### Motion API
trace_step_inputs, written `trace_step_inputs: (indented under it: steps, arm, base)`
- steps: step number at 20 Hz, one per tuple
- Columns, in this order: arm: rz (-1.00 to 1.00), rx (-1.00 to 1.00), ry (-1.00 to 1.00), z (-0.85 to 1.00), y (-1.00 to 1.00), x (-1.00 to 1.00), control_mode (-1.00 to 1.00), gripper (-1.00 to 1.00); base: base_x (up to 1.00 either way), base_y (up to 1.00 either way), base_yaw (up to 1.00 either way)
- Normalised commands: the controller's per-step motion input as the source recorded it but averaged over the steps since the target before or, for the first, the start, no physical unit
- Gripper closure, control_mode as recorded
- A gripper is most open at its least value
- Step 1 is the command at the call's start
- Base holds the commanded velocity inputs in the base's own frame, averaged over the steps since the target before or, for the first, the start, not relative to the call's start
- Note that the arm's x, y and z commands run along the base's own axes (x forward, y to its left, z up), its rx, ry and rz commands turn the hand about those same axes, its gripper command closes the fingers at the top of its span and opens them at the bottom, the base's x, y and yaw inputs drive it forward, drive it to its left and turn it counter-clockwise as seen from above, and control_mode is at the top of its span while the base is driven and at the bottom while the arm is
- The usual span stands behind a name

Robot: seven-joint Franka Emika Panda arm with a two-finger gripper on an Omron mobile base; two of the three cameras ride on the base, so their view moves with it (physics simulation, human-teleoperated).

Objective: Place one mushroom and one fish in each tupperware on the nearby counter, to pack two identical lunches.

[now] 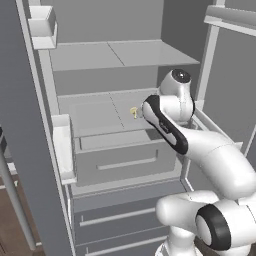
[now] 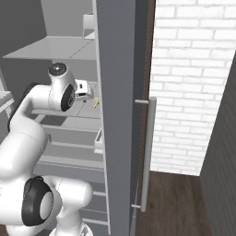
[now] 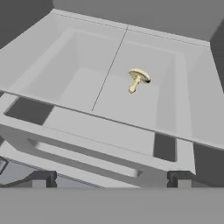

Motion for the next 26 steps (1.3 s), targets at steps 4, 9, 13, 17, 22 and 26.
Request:
trace_step_inputs:
  steps: [4, 9, 13, 17, 22, 26]
  arm:
    - [0.11, 0.00, -0.12, -0.27, 0.00, 0.47, -1.00, -1.00]
    - [0.02, 0.02, 0.02, 0.00, 0.00, 0.51, -1.00, -1.00]
    - [0.01, 0.00, 0.01, 0.00, -0.06, 0.59, -1.00, -1.00]
    - [0.02, -0.04, 0.00, 0.00, -0.03, 0.69, -1.00, -1.00]
    - [0.01, -0.05, 0.00, -0.06, -0.01, 0.47, -1.00, -1.00]
    - [0.00, 0.00, 0.00, -0.26, -0.11, 0.11, -1.00, -1.00]
  base:
    - [0.00, 0.00, 0.00]
    - [0.00, 0.00, 0.00]
    - [0.00, 0.00, 0.00]
    - [0.00, 0.00, 0.00]
    - [0.00, 0.00, 0.00]
    - [0.00, 0.00, 0.00]
